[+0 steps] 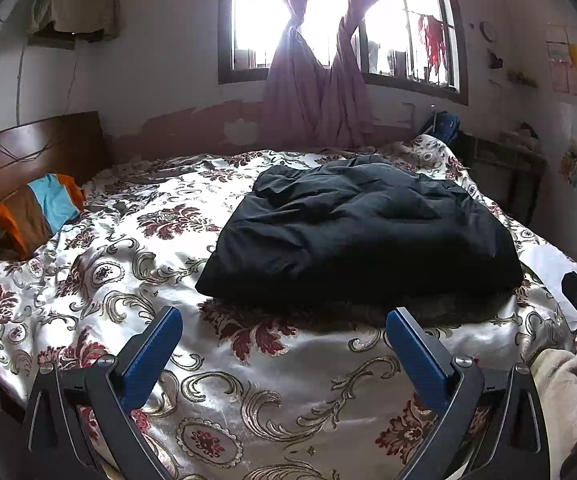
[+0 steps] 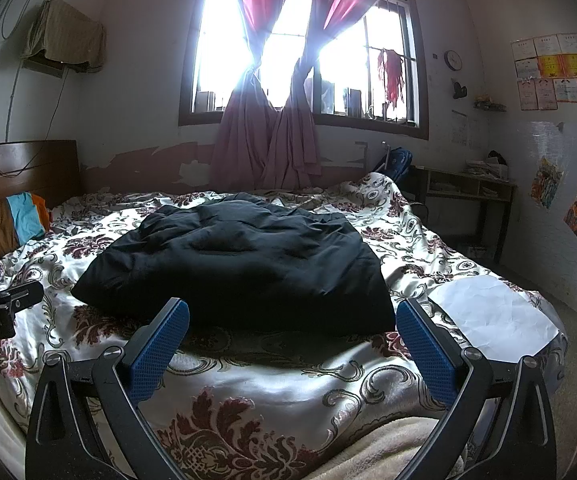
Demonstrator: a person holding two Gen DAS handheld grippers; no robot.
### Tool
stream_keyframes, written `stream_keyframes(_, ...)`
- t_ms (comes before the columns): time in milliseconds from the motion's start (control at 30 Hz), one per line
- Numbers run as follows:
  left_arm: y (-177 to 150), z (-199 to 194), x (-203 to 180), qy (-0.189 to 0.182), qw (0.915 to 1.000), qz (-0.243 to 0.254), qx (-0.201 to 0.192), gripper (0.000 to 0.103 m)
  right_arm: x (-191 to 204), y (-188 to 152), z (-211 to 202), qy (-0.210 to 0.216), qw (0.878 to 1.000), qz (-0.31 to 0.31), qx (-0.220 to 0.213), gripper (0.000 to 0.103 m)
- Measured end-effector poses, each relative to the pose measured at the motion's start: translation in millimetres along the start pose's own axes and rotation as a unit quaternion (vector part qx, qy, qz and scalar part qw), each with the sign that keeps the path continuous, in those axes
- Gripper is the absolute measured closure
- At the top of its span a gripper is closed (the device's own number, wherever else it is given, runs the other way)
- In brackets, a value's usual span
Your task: Fold large clothes
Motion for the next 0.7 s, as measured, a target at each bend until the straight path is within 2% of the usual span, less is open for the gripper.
stream_keyframes(700,-1.1,-0.1,-0.5,-0.002,1.0,-0.001,0.001,0.0,0.3,0.1,-0.3,0.0,1.0,0.0,0.001,0.001)
Point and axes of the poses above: each gripper's, at about its wrist camera, not at the fingertips, and z roughly the way its jaws point, x to its left, y to its top, the point moved 5 cm from there along z, roughly the way its jaws point, and after that the axes turned 4 degrees about y, right-handed, at the moved point
